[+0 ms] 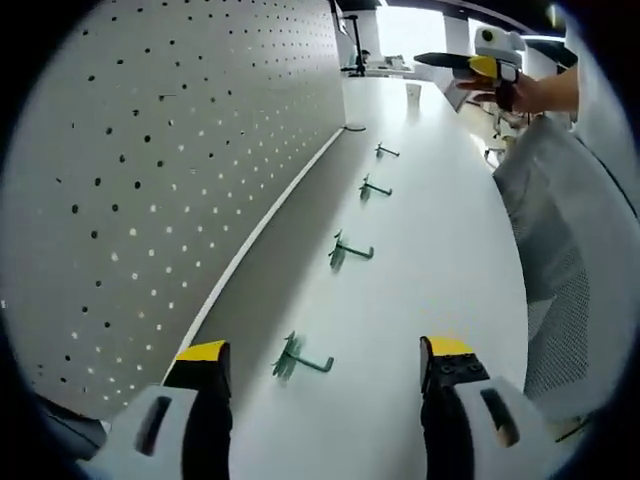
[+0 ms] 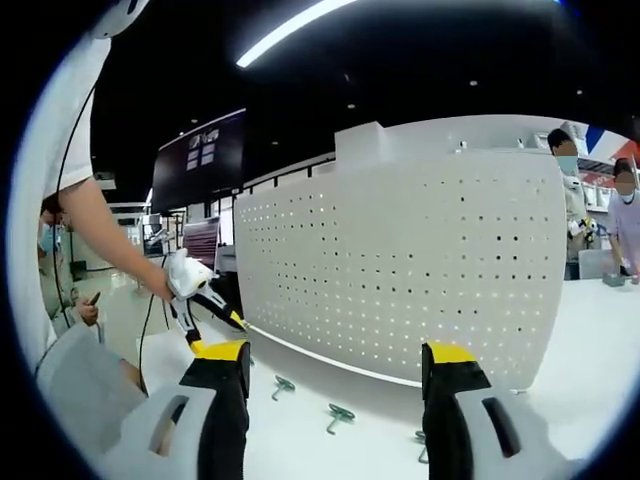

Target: Insert the hook assembly into the mounting plate slot until the hook locks in place.

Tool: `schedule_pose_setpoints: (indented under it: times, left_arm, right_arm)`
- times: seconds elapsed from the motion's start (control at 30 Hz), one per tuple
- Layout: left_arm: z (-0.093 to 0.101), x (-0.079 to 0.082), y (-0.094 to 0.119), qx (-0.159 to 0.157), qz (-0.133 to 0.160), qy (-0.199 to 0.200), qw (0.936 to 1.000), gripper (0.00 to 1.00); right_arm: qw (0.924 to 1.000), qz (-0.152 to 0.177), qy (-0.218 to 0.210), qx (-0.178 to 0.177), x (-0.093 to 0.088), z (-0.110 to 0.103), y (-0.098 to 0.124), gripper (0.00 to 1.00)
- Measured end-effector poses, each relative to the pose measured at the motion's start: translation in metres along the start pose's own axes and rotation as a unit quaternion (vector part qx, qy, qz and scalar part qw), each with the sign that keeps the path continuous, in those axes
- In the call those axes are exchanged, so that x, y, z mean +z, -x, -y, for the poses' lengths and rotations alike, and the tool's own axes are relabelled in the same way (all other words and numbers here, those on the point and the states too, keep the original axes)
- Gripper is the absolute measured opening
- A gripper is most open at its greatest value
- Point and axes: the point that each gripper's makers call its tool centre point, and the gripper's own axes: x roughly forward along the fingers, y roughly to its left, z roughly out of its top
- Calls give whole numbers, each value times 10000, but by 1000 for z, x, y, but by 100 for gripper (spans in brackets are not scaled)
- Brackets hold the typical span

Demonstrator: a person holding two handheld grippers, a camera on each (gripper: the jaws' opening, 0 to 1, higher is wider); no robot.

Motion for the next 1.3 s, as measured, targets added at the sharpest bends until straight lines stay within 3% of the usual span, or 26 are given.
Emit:
schedule_pose_setpoints:
  times: [0.23,0.47,0.67,0.93,1.3]
  left_arm:
    - [-2,-12,-8,-313,-472,-358,9978,77]
    - [-5,-18,-16,-544,-758,-604,9938,77]
    - [-6,-29,-22,-837,-1195,-1022,9840,71]
    - [-14,-37,-30,-1020,-1493,-1300,9749,69]
    - [-8,-45,-36,-1332,-1670,-1273,9686,66]
  right_arm:
    - [10000,-16,-11,-12,-2,1,-1,67]
    - [10000,-51,-20,-5,-4,1,-2,67]
    - [10000,-73,-35,-10,-6,1,-1,67]
    - [9999,-124,-14,-10,-9,-1,-1,66]
    - [9998,-152,-76,-44,-10,1,3,66]
